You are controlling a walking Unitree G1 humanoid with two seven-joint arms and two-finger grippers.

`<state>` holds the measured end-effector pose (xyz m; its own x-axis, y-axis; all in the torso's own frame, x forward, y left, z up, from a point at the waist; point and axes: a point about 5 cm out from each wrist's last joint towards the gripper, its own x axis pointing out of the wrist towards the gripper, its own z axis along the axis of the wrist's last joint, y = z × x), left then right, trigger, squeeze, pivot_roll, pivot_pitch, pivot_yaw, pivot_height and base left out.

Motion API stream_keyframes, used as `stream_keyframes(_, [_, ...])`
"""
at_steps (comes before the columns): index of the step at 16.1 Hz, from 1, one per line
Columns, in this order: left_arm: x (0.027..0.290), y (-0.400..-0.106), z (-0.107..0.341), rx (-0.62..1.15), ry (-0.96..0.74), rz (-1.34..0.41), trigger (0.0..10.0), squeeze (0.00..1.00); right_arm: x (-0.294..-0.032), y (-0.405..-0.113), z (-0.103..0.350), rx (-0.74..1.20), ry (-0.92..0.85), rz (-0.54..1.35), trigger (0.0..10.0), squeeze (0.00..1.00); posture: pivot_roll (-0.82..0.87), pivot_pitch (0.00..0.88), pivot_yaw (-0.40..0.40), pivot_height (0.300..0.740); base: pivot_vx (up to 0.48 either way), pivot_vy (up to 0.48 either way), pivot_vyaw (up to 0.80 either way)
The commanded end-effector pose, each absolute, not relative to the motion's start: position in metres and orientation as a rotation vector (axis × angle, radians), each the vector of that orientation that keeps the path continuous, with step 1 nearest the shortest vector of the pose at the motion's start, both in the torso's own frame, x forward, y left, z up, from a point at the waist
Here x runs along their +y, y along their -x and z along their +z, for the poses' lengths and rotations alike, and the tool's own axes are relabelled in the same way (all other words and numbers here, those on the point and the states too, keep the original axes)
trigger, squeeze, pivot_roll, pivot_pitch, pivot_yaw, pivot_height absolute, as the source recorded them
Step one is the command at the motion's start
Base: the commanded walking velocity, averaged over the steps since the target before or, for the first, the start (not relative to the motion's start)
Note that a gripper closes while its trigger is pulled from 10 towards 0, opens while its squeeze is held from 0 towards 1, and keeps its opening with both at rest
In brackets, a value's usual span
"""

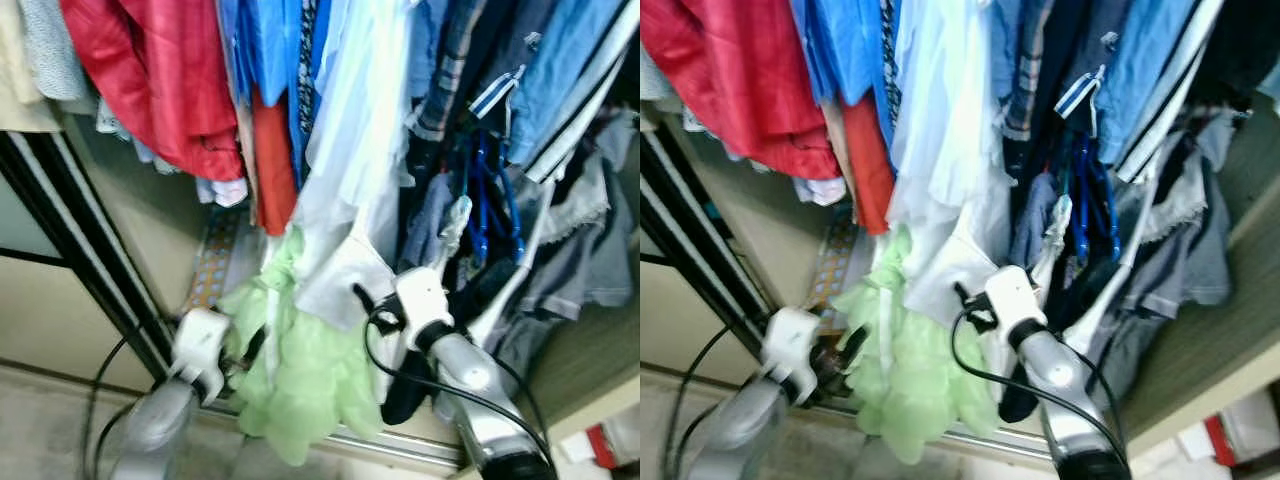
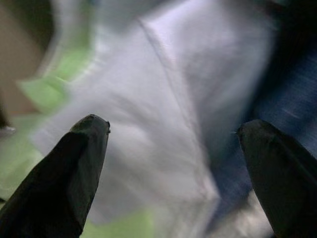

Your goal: Clean up the room

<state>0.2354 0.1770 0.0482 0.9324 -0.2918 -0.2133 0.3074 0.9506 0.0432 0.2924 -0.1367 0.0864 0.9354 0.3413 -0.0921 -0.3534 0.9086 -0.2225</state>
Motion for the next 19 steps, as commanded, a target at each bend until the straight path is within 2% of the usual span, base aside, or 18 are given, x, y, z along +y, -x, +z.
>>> stream_keyframes(1, [0.191, -0.234, 0.065, 0.170, -0.103, -0.293, 10.0, 0.00, -0.162, -0.293, 0.088, 0.095, 0.210, 0.234, 10.0, 0.00, -0.04, 0.000, -0.059, 0.740, 0.000, 0.000, 0.00])
stream_keyframes(3, [0.201, -0.239, 0.070, 0.182, -0.181, -0.365, 10.0, 0.00, -0.171, -0.292, 0.081, 0.165, 0.203, 0.195, 10.0, 0.00, -0.03, 0.000, -0.058, 0.740, 0.000, 0.000, 0.00])
stream_keyframes(4, [0.202, -0.248, 0.076, 0.182, -0.240, -0.419, 10.0, 0.00, -0.163, -0.292, 0.083, 0.162, 0.237, 0.225, 10.0, 0.00, -0.04, 0.000, -0.044, 0.740, 0.000, 0.000, 0.00])
stream_keyframes(5, [0.197, -0.255, 0.074, 0.237, -0.188, -0.413, 10.0, 0.00, -0.149, -0.289, 0.086, 0.142, 0.250, 0.299, 10.0, 0.00, -0.05, 0.000, -0.027, 0.740, 0.000, 0.000, 0.00])
stream_keyframes(6, [0.193, -0.256, 0.073, 0.247, -0.153, -0.395, 10.0, 0.00, -0.147, -0.286, 0.091, 0.110, 0.236, 0.293, 9.6, 0.00, -0.06, 0.000, -0.008, 0.740, 0.000, 0.000, 0.00])
stream_keyframes(7, [0.183, -0.251, 0.072, 0.210, -0.167, -0.414, 10.0, 0.00, -0.149, -0.283, 0.097, 0.080, 0.236, 0.276, 10.0, 0.00, -0.08, 0.000, 0.001, 0.740, 0.000, 0.000, 0.00])
stream_keyframes(10, [0.183, -0.235, 0.066, 0.208, -0.137, -0.355, 10.0, 0.00, -0.167, -0.274, 0.099, 0.120, 0.191, 0.187, 10.0, 0.00, -0.08, 0.000, -0.010, 0.740, 0.000, 0.000, 0.00])
stream_keyframes(11, [0.182, -0.215, 0.052, 0.337, -0.159, -0.375, 10.0, 0.00, -0.179, -0.266, 0.097, 0.142, 0.196, 0.146, 10.0, 0.00, -0.08, 0.000, -0.020, 0.740, 0.000, 0.000, 0.00])
stream_keyframes(13, [0.181, -0.206, 0.051, 0.339, -0.177, -0.406, 10.0, 0.00, -0.186, -0.260, 0.098, 0.148, 0.213, 0.120, 10.0, 0.00, -0.08, 0.000, -0.030, 0.740, 0.000, 0.000, 0.00])
stream_keyframes(14, [0.191, -0.206, 0.055, 0.270, -0.143, -0.330, 10.0, 0.00, -0.197, -0.252, 0.102, 0.106, 0.310, 0.049, 10.0, 0.00, -0.08, 0.000, -0.045, 0.740, 0.000, 0.000, 0.00])
stream_keyframes(15, [0.196, -0.207, 0.048, 0.371, -0.082, -0.277, 10.0, 0.00, -0.198, -0.248, 0.101, 0.109, 0.272, 0.067, 10.0, 0.00, -0.07, 0.000, -0.050, 0.740, 0.000, 0.000, 0.00])
stream_keyframes(16, [0.199, -0.210, 0.048, 0.374, -0.065, -0.260, 10.0, 0.00, -0.199, -0.245, 0.100, 0.117, 0.258, 0.067, 10.0, 0.00, -0.07, 0.000, -0.051, 0.740, 0.000, 0.000, 0.00])
stream_keyframes(19, [0.210, -0.228, 0.058, 0.263, 0.015, -0.187, 10.0, 0.00, -0.191, -0.248, 0.106, 0.058, 0.256, 0.021, 10.0, 0.00, -0.10, 0.000, -0.034, 0.740, 0.000, 0.000, 0.00])
